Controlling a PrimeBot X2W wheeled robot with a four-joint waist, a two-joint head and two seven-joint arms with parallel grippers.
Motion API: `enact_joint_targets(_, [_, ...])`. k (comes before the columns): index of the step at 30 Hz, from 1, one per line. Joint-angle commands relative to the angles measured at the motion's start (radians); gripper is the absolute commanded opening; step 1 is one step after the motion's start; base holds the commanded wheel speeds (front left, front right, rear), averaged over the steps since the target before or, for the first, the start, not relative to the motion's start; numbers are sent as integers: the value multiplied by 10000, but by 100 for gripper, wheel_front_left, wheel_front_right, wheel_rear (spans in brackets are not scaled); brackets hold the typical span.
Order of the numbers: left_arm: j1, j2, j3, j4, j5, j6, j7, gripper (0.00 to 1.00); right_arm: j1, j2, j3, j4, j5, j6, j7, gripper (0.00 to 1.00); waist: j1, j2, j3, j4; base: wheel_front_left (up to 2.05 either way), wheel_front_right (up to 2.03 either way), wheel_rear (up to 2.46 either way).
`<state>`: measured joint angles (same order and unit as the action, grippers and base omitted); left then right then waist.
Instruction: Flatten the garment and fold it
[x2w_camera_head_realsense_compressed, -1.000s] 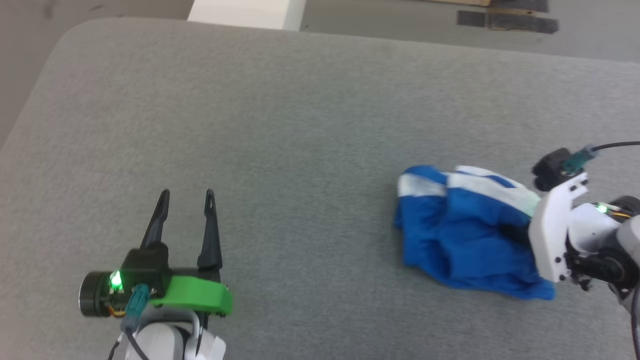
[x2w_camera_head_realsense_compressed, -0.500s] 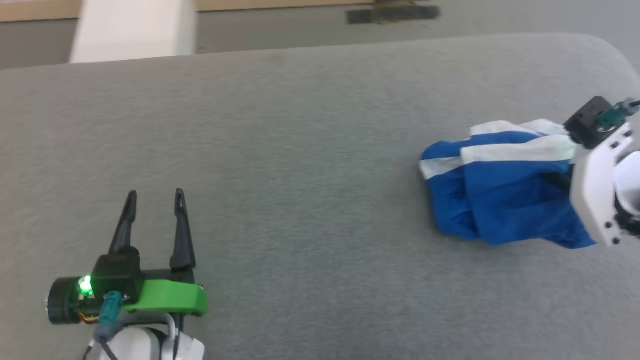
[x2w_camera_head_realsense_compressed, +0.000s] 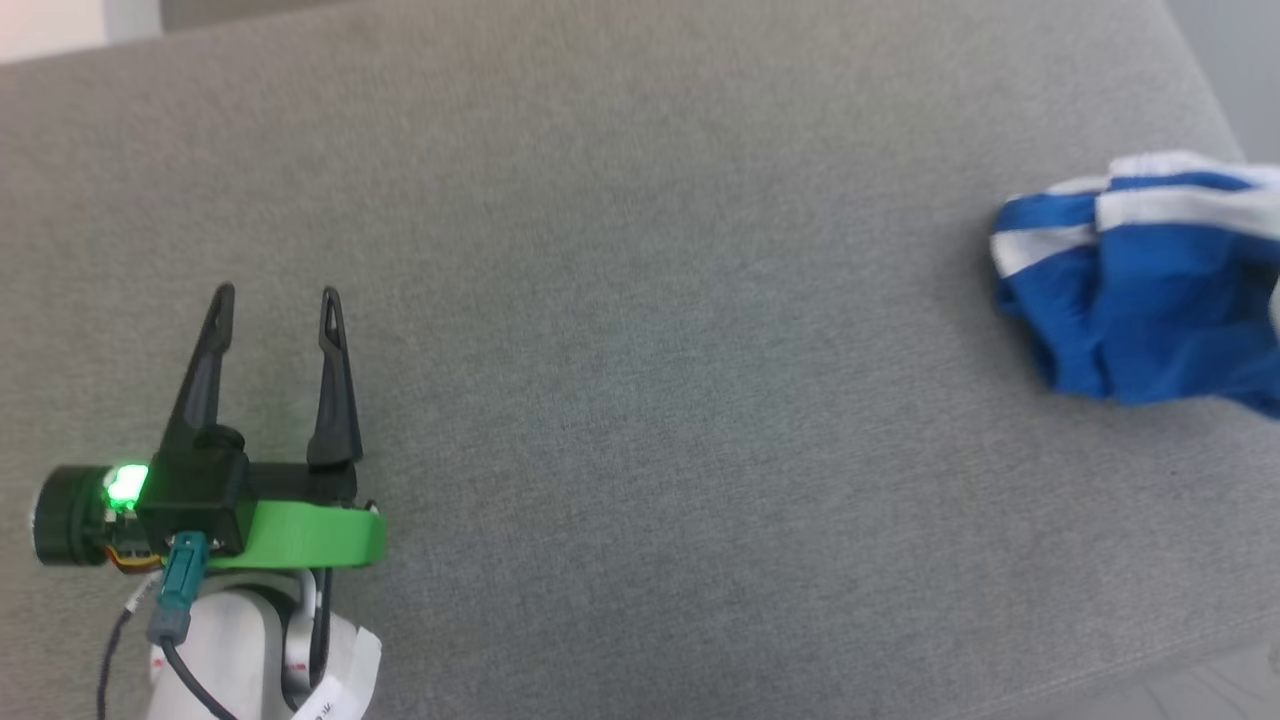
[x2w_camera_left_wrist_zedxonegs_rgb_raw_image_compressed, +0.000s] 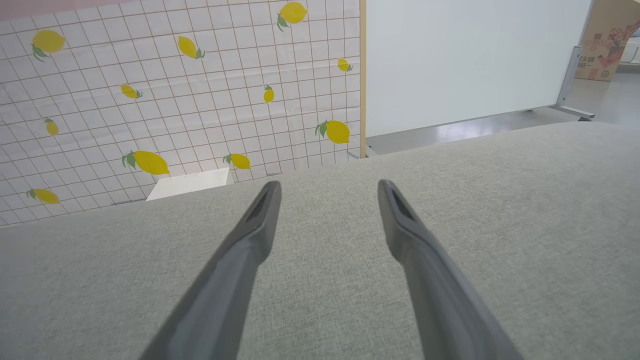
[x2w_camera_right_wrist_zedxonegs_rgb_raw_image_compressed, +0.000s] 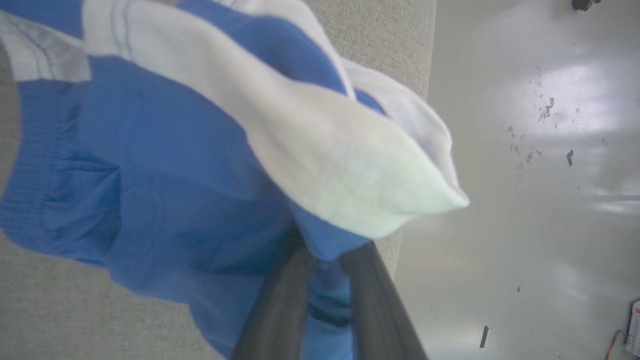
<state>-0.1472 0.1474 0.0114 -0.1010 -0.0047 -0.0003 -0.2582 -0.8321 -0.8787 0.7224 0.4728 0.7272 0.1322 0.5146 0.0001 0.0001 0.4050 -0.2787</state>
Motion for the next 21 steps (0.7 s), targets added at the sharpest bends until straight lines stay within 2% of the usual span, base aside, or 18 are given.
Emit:
enact_joint_targets(1, [-199,154,-16,-87,181,-57,-36,100,-336,191,-214,408,-116,-15,-182,0,-1,-1,1035,-27,0,0,0])
enact_joint_targets(9, [-895,287,-291,-430,236,-105,-36,100,-1287,328,-1394,3221,-1117,-15,-722,0,-1,-1,2003,817,0,0,0])
enact_joint_targets(16, [-999,220,-354,-493,138,46,-36,100,-1459,983,-1981,4320,-1230,-15,-1461,0,-1,-1,2121,1090,0,0,0])
enact_joint_targets(17, [-992,202,-368,-457,118,68,-36,100,-1491,1048,-2056,4473,-1319,-15,-1678,55,-1,-1,2059,1112,0,0,0])
enact_joint_targets(18, [-991,179,-377,-428,98,89,-36,100,-1524,1080,-2121,4606,-1419,-15,-1881,100,-1,-1,1981,1136,0,0,0])
enact_joint_targets(21, [-957,90,-388,-342,18,171,-36,100,-1636,1065,-2214,5026,-1944,-15,-2573,100,-1,-1,1554,1209,0,0,0])
